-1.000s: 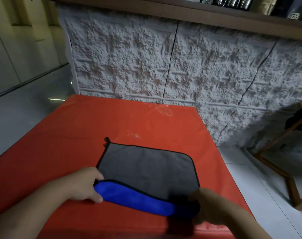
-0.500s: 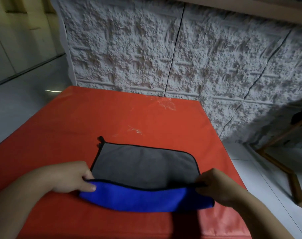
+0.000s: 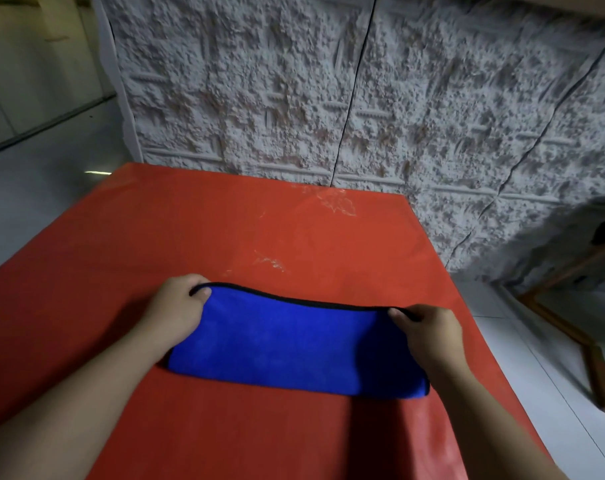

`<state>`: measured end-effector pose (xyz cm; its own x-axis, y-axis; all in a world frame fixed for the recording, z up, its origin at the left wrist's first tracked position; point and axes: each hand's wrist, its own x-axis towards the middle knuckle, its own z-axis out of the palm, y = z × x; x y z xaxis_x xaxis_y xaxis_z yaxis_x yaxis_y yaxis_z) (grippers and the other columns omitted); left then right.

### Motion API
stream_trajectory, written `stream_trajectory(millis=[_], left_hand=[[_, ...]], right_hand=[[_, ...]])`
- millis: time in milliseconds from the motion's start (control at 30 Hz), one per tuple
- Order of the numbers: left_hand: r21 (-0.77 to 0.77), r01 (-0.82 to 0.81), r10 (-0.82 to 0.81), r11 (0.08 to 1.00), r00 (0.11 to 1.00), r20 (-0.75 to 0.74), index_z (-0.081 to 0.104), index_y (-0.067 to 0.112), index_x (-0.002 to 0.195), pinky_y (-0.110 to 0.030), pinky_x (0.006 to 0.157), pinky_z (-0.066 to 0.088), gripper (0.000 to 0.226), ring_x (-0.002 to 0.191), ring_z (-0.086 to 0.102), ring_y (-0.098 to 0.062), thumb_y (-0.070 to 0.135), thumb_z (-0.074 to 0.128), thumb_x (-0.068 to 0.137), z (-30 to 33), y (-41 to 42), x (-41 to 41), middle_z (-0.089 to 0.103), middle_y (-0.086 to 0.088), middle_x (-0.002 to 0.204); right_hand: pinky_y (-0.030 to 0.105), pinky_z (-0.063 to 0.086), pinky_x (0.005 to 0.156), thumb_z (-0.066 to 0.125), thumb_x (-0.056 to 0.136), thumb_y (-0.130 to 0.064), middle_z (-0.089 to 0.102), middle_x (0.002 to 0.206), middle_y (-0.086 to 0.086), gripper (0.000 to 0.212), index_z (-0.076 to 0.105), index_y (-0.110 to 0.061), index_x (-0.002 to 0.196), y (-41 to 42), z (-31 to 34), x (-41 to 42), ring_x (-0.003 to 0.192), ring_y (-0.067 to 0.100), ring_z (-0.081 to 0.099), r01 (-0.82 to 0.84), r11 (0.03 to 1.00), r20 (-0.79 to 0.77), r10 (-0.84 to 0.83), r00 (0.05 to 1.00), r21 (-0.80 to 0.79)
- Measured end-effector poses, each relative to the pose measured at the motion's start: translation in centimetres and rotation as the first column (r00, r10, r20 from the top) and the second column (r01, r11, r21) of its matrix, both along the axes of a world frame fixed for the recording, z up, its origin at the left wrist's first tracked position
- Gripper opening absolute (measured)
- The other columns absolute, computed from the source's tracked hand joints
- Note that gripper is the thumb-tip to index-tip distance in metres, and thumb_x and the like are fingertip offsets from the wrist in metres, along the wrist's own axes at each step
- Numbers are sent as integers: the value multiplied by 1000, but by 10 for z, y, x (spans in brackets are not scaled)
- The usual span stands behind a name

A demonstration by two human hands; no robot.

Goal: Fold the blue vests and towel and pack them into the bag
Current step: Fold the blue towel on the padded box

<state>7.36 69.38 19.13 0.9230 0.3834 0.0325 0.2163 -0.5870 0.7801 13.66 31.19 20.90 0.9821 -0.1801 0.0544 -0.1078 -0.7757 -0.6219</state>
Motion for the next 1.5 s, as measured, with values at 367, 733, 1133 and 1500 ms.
stream_trajectory(millis=[367, 733, 1133, 1500], left_hand=[[65, -156, 149, 986, 984, 98, 61, 25, 66, -20, 36, 27, 45, 35, 40, -11, -11, 45, 89, -13, -9, 8, 55, -1, 51], [200, -40, 26, 979, 997, 70, 75, 21, 106, -10, 55, 36, 35, 60, 59, -6, -4, 59, 87, -15, -12, 8, 64, 8, 109], [590, -18, 105, 807, 988, -112, 62, 25, 134, -44, 99, 47, 43, 125, 46, -27, 17, 63, 92, -16, -23, 4, 44, -4, 143], [605, 414, -208, 680, 900, -383, -9, 50, 155, -46, 125, -11, 73, 153, -18, -12, 74, -13, 86, -36, -47, -9, -14, 14, 167]], right_hand=[[27, 38, 50, 56, 87, -3, 67, 70, 4, 20, 60, -18, 99, 10, -9, 12, 59, 26, 61, 92, 975, -29, -88, 996, 204], [32, 47, 88, 59, 89, -4, 75, 116, 7, 38, 75, -22, 119, 19, -16, 11, 111, 32, 66, -8, 998, 38, 10, 999, -57], [46, 44, 97, 60, 93, -30, 57, 133, 15, 43, 60, -17, 134, 26, -26, 1, 119, 38, 51, 10, 920, 44, 9, 999, -393], [48, -8, 125, -4, 88, -74, -13, 169, -9, 82, -7, -35, 160, 57, -43, -30, 154, 11, -16, -455, 781, -325, 336, 884, -428]])
